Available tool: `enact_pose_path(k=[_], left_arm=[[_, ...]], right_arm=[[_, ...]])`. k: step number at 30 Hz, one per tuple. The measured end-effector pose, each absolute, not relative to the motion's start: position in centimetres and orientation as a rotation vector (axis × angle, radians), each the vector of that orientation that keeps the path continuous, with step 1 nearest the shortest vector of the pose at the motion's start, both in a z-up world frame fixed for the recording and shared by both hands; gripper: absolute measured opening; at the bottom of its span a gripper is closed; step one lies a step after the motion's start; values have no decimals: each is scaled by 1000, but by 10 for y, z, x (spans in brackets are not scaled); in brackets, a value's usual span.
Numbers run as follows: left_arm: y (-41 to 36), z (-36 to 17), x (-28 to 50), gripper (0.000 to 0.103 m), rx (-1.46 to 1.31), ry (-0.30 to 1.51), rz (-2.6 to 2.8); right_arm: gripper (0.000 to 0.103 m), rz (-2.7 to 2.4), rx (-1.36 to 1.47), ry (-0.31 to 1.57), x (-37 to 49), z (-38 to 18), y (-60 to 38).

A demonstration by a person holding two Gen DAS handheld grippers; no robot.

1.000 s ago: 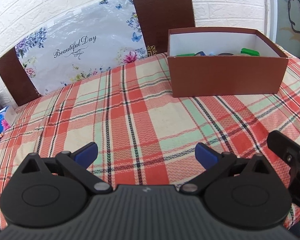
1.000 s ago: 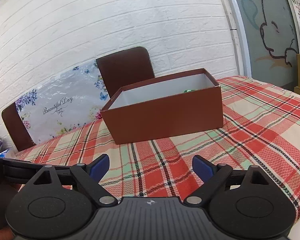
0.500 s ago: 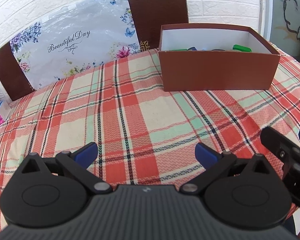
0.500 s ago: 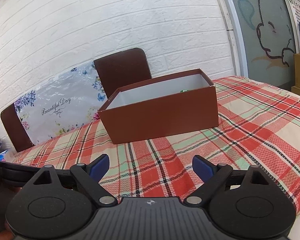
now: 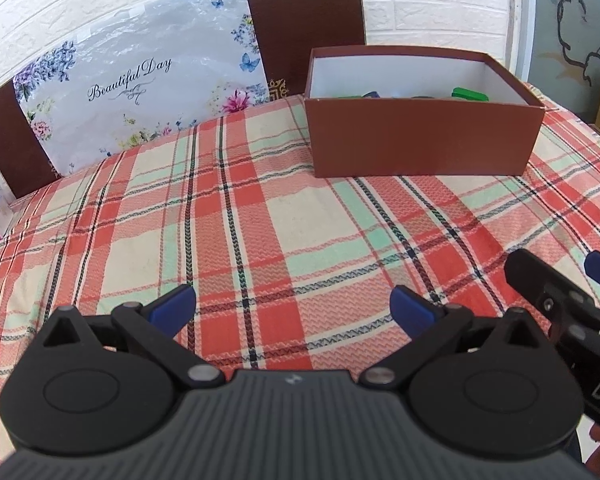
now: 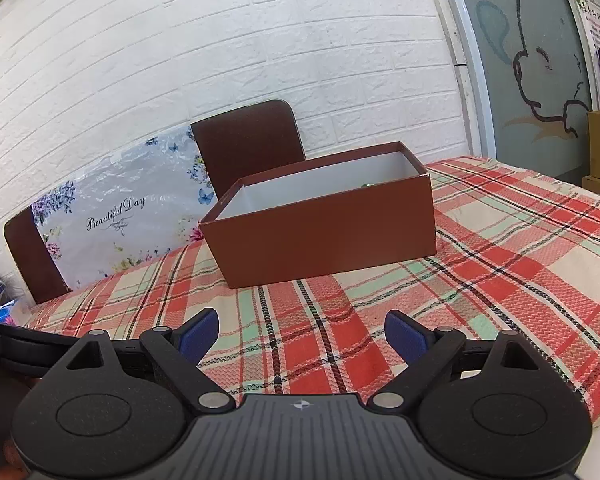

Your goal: Organize objects

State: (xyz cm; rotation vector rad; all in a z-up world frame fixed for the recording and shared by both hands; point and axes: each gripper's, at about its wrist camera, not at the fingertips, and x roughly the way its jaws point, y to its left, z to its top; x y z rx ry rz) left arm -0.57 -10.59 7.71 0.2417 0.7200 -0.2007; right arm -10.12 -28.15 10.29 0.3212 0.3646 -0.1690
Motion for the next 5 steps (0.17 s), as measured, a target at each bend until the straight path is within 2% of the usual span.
enact_pose_path(k=[5], left_arm=[[-105,80,-8,103,235,705,-202]], right_arm=[[91,-178,305,353,-103,105,-281]])
